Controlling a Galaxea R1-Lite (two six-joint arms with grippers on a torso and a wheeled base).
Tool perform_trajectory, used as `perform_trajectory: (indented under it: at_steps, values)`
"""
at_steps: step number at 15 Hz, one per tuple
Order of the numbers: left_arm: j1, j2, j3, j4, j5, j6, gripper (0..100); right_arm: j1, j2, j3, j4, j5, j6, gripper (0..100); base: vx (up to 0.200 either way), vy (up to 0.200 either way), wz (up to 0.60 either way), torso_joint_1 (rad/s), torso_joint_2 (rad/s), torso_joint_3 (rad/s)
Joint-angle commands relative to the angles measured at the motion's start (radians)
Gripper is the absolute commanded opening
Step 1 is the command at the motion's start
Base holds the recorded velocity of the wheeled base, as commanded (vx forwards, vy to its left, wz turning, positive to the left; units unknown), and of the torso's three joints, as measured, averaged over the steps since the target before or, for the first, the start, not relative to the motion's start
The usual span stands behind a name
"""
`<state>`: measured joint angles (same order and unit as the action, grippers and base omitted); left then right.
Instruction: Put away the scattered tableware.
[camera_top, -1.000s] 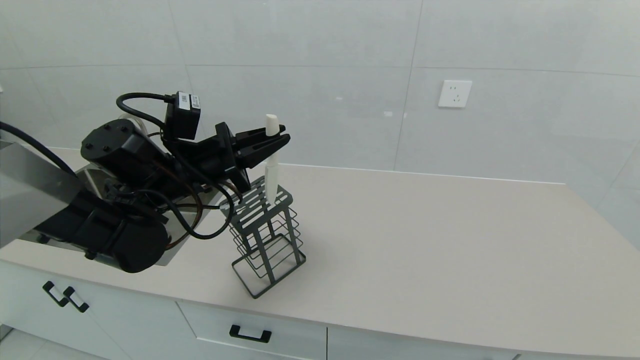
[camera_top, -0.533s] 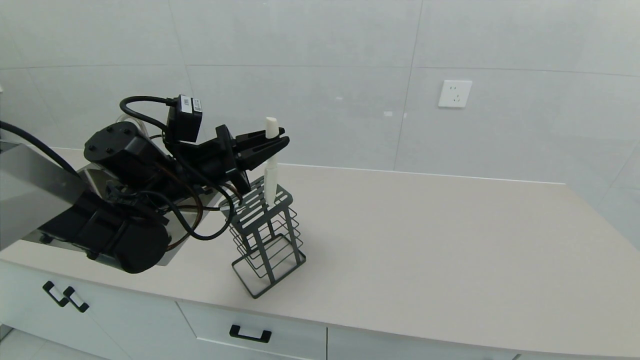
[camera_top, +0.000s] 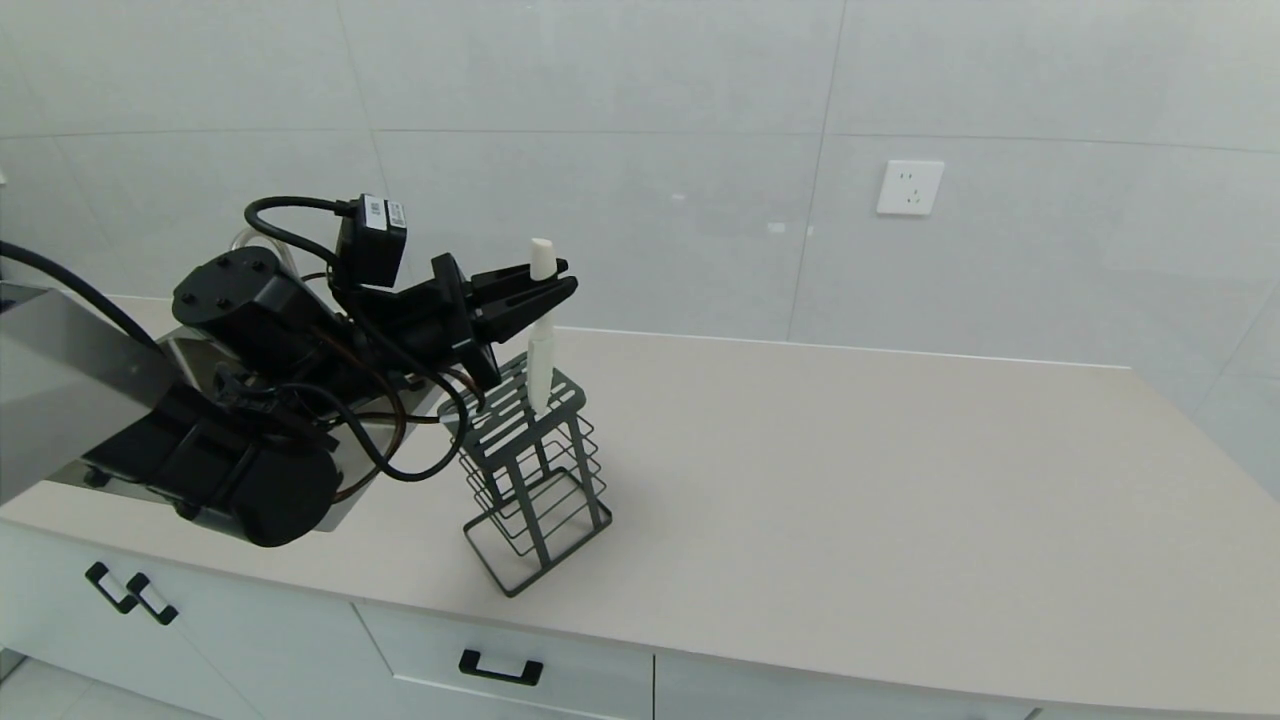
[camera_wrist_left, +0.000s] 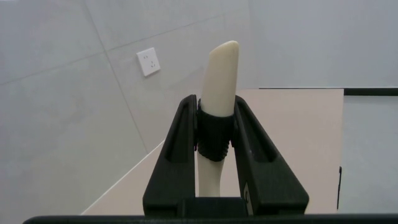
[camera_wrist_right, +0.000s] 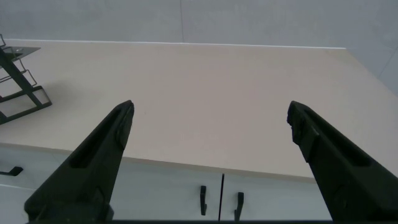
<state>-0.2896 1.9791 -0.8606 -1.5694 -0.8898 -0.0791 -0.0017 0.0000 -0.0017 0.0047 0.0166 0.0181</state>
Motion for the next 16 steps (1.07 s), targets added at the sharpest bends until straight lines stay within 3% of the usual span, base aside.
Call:
perform_trajectory:
  at_steps: [1, 16]
  values:
    - [-0.005, -0.002, 0.000, -0.001, 0.000, -0.001, 0, 0.000, 0.002, -0.001, 0.000, 0.000, 0.000, 100, 0.000, 0.000, 0.00, 0.000, 0.00, 0.000]
    - [0.010, 0.032, 0.034, -0.001, 0.020, 0.010, 0, 0.000, 0.002, 0.000, 0.000, 0.000, 0.000, 100, 0.000, 0.000, 0.00, 0.000, 0.00, 0.000]
